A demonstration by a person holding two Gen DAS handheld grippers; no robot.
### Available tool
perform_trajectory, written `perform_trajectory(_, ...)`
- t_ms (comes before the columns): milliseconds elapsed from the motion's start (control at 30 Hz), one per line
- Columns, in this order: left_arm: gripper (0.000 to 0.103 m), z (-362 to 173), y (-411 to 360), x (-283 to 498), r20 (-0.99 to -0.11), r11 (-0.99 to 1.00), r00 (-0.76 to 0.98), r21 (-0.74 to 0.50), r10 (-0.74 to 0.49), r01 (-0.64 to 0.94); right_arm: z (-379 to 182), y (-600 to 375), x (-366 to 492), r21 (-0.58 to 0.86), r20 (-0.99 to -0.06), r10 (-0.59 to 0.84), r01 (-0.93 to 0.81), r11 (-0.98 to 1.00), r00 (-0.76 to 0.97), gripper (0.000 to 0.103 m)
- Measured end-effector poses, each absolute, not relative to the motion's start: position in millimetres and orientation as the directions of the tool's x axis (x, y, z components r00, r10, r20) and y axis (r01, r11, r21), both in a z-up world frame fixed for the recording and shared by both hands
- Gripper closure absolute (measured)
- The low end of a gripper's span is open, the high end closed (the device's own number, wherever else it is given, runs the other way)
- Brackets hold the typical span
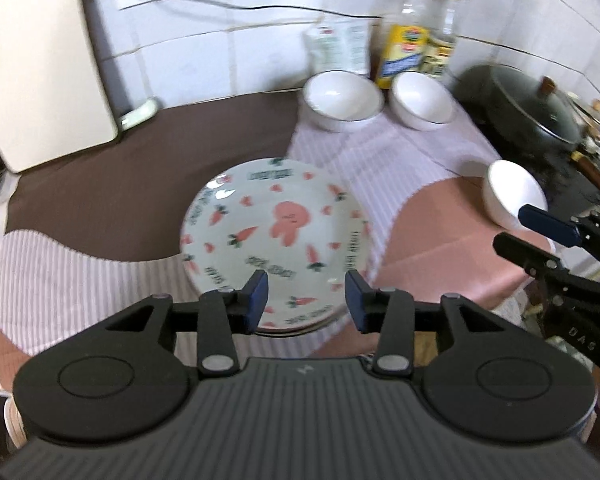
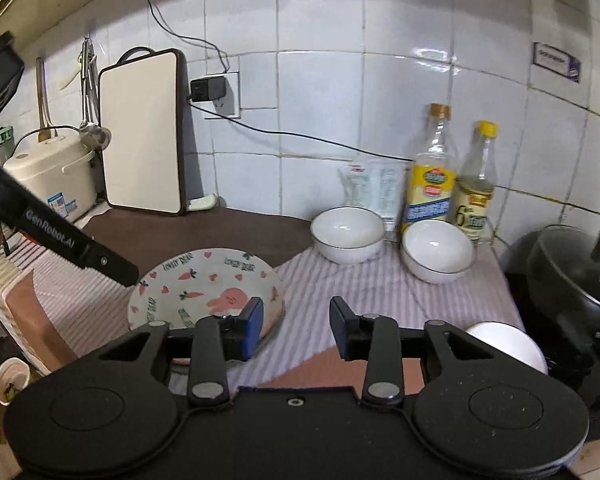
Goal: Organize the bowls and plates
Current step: 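Move both grippers to the white bowl on the brown mat and grasp its rim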
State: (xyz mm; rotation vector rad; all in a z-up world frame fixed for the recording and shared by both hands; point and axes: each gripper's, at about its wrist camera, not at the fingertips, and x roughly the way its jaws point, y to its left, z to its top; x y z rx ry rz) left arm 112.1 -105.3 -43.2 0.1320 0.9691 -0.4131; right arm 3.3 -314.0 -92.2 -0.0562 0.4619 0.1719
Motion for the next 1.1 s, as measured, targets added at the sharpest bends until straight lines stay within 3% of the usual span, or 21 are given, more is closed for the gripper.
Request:
perform_trajectory(433, 0.051, -54.7, -193.8, 110.7, -0.840, 0.838, 0.403, -0.108, -0.365, 0.535, -128.1, -373.0, -24.9, 0.011, -0.418, 0.019, -0.016, 1.000, 0.908, 0.035)
perform_trajectory(767, 0.041, -68.3, -244.5, 113.6, -0.773, 0.819, 0.474, -0.101, -0.422, 0.565, -170.2, -417.1, -11.4, 0.062, -0.433, -0.082, 0.121, 0.991, 0.898, 0.033)
perform_trajectory(967, 0.035, -87.8, -275.0, 128.6, -0.739, 0.820, 0.480, -0.170, -0.472, 0.546, -193.1, -432.2, -0.3, 0.011, -0.453, -0.169, 0.195, 0.981, 0.876, 0.028)
perform_trajectory(1033, 0.033, -97.3, -287.1, 134.6, -0.733, 0.820, 0.477, -0.192, -0.486, 0.540, -200.8, -438.1, 3.7, 0.012, -0.460, -0.187, 0.217, 0.976, 0.868, 0.026)
perform_trajectory(1100, 0.031, -108.1, -299.3, 141.2, -0.728, 0.812, 0.464, -0.216, -0.504, 0.543, -208.4, -443.0, 6.1, 0.022, -0.448, -0.205, 0.240, 0.971, 0.870, 0.013)
